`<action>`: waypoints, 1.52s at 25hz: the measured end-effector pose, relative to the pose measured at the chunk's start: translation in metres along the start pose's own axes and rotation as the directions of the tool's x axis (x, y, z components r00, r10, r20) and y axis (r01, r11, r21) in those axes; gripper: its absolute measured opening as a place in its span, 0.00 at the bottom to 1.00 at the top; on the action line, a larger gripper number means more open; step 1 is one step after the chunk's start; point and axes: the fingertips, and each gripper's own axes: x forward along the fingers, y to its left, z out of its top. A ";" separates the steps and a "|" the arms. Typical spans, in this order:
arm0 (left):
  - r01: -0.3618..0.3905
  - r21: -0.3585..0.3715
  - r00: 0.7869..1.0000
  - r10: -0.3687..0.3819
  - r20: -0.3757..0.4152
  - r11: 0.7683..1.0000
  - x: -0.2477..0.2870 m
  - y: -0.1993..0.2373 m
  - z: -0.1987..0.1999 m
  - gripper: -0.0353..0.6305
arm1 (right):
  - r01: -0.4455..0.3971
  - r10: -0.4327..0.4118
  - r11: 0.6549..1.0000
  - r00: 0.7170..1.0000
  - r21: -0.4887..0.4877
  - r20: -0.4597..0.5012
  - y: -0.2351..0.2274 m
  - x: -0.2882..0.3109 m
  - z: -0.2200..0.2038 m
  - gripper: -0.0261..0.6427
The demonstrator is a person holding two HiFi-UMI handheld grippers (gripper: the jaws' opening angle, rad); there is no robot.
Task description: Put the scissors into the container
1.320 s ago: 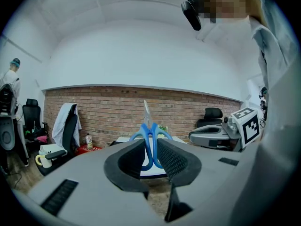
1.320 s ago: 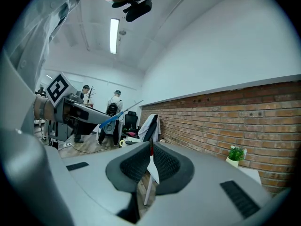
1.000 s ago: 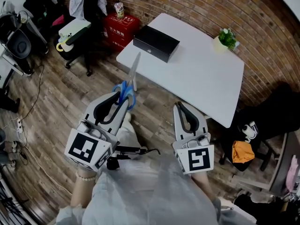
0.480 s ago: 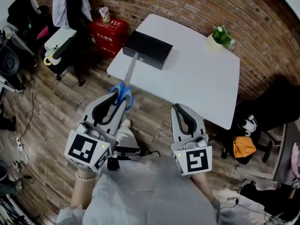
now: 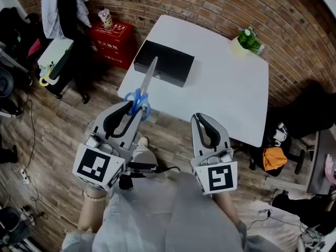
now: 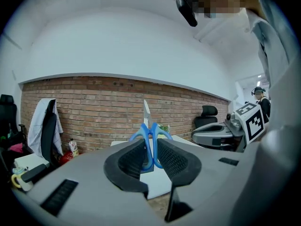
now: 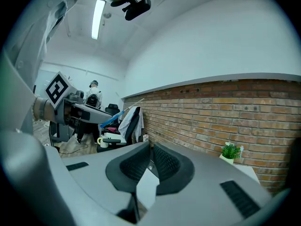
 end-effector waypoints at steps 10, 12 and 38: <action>0.109 -0.010 0.994 -0.109 -0.008 0.994 0.048 0.067 0.007 0.20 | 0.109 -0.108 0.994 0.994 0.011 -0.036 -0.009 0.068 0.012 0.11; 0.131 -0.012 0.991 -0.131 -0.010 0.991 0.058 0.079 0.009 0.20 | 0.128 -0.127 0.992 0.991 0.014 -0.042 -0.011 0.081 0.014 0.11; 0.269 -0.019 0.963 -0.269 -0.028 0.963 0.106 0.146 -0.004 0.20 | 0.230 -0.224 0.973 0.965 0.030 -0.137 0.000 0.158 -0.004 0.11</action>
